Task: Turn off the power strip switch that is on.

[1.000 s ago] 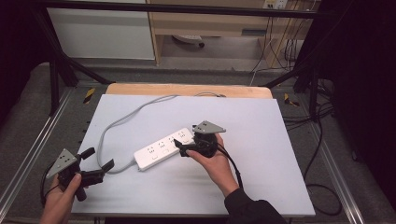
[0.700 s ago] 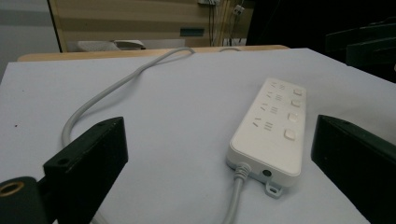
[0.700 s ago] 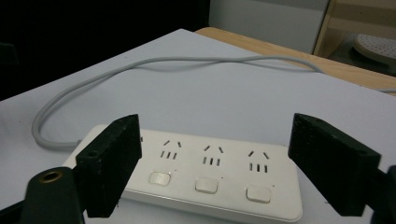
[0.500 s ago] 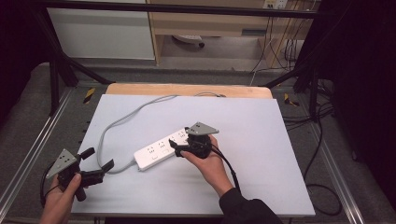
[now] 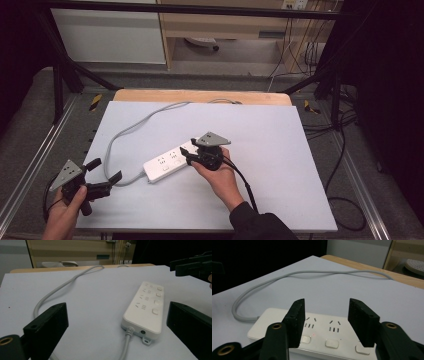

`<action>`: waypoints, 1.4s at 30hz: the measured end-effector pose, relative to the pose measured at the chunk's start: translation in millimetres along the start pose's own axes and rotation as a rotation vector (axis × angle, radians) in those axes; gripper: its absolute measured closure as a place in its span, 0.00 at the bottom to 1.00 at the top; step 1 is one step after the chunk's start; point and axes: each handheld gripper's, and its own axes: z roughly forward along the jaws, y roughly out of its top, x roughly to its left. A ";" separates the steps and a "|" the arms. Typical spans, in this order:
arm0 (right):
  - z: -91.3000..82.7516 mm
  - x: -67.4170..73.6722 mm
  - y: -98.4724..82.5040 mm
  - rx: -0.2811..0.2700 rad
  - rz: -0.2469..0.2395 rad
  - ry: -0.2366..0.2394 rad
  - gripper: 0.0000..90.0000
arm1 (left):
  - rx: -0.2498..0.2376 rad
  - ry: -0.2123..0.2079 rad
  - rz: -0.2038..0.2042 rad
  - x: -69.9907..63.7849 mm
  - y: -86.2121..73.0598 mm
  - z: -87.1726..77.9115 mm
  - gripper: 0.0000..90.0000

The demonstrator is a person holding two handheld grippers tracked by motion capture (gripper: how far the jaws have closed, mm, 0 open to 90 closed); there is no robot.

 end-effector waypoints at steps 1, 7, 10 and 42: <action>0.5 0.7 0.0 -0.002 0.000 -0.001 0.58 | 0.000 0.000 0.000 -0.1 0.0 -0.1 0.04; 2.9 3.9 0.2 -0.008 -0.002 0.010 0.68 | -0.001 -0.001 0.000 0.0 0.1 -0.2 0.04; 4.8 6.3 -0.2 -0.012 -0.012 0.016 0.73 | 0.000 0.000 0.000 -0.2 0.0 -0.1 0.04; 20.0 16.6 -9.2 0.012 -0.057 0.050 1.00 | -0.001 0.000 0.001 0.8 0.1 -0.7 0.05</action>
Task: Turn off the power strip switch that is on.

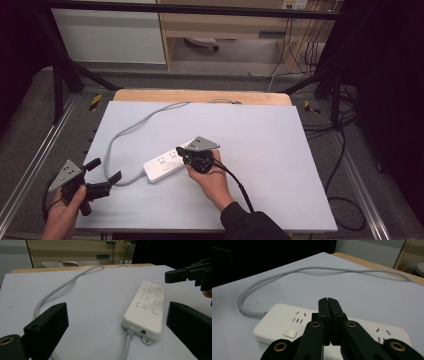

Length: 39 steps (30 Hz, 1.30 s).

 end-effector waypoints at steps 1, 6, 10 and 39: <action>0.2 0.3 -0.1 0.000 -0.002 0.000 1.00 | 0.000 0.000 0.000 0.0 0.0 0.0 0.05; 0.8 0.6 -0.6 0.005 -0.006 0.001 1.00 | 0.001 0.000 0.000 0.2 0.0 0.1 0.05; 2.9 1.7 -2.0 0.011 -0.007 0.004 1.00 | 0.001 0.000 -0.001 0.2 0.0 0.0 0.05; 13.6 5.6 -9.9 0.088 -0.016 0.006 1.00 | 0.002 -0.003 -0.003 0.6 -0.1 0.1 0.05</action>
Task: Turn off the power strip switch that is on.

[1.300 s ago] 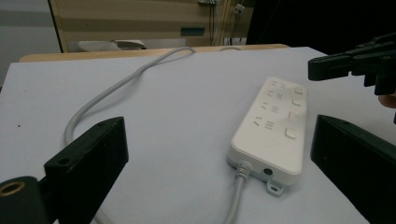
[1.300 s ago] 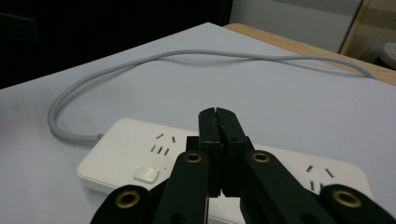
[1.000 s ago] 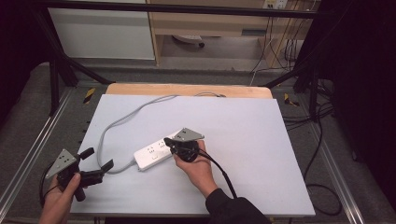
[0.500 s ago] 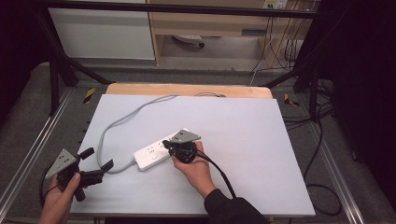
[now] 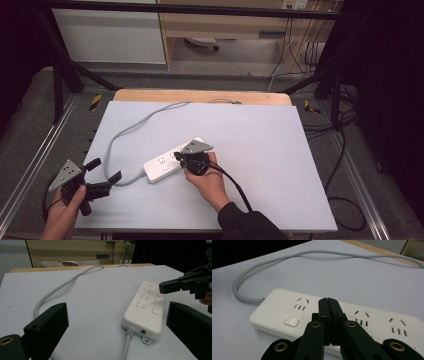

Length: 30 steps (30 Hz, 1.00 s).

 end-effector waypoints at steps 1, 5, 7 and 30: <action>0.6 0.1 -0.6 0.005 0.001 -0.001 1.00 | 0.000 0.000 0.000 0.0 0.0 0.0 0.05; 1.6 0.3 -1.8 0.014 -0.003 -0.001 1.00 | 0.000 0.000 -0.001 0.0 0.0 -0.1 0.05; 2.2 0.9 -2.4 0.017 -0.005 -0.001 1.00 | 0.000 0.000 0.000 0.1 0.0 -0.1 0.05; 8.3 2.6 -12.4 0.040 0.009 -0.003 1.00 | -0.001 -0.002 0.000 0.1 0.0 -0.2 0.05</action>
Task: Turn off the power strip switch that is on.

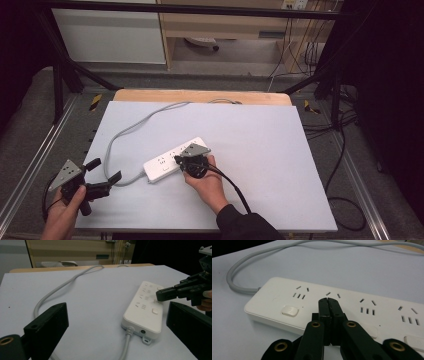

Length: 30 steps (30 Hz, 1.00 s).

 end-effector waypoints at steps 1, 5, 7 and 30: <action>0.0 0.0 0.0 0.000 0.000 0.000 1.00 | 0.000 -0.001 0.001 0.1 0.0 0.0 0.05; 0.6 0.4 -0.3 -0.001 -0.002 0.001 1.00 | 0.000 -0.001 0.001 0.0 0.0 0.0 0.05; 0.9 0.3 -0.6 0.000 -0.001 0.001 1.00 | 0.000 -0.001 0.001 -0.1 0.0 0.0 0.05; 4.1 1.0 -2.5 -0.001 0.003 -0.004 1.00 | 0.001 -0.003 0.000 -0.1 0.0 0.1 0.05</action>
